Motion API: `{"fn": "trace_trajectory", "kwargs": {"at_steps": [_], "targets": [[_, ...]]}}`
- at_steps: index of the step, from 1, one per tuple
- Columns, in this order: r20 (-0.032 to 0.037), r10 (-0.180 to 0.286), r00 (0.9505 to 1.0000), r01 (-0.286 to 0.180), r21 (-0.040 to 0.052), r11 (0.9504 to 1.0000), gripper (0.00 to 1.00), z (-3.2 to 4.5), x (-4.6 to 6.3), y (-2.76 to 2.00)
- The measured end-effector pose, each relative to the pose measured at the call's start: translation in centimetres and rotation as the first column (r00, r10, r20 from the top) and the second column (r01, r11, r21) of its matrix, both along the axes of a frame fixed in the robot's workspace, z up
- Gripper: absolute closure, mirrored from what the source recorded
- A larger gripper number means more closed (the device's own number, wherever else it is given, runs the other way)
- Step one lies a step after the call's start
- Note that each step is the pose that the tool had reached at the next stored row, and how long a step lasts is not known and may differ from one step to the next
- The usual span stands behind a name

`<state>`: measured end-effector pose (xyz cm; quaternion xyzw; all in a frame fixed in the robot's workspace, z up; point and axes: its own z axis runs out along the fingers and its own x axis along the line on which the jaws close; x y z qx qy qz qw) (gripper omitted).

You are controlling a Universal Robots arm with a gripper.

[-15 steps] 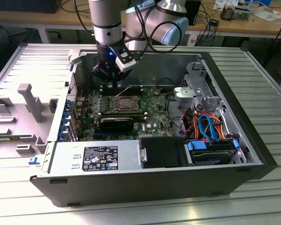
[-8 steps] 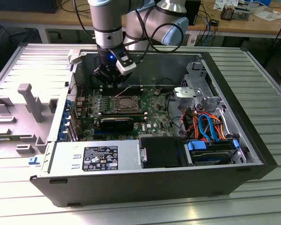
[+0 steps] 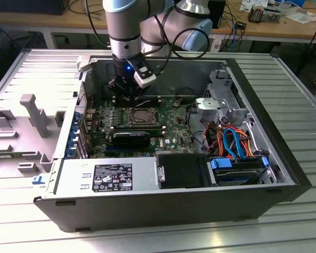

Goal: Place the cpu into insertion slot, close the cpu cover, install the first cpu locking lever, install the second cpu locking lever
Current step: 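Install the first cpu locking lever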

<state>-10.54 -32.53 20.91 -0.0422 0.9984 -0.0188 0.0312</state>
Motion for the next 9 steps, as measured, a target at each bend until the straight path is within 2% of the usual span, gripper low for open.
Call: {"fn": "trace_trajectory", "kwargs": {"at_steps": [9], "targets": [[0.0000,-0.007,1.0000,0.007,0.0004,1.0000,0.89,-0.02,1.1,-0.06]]}}
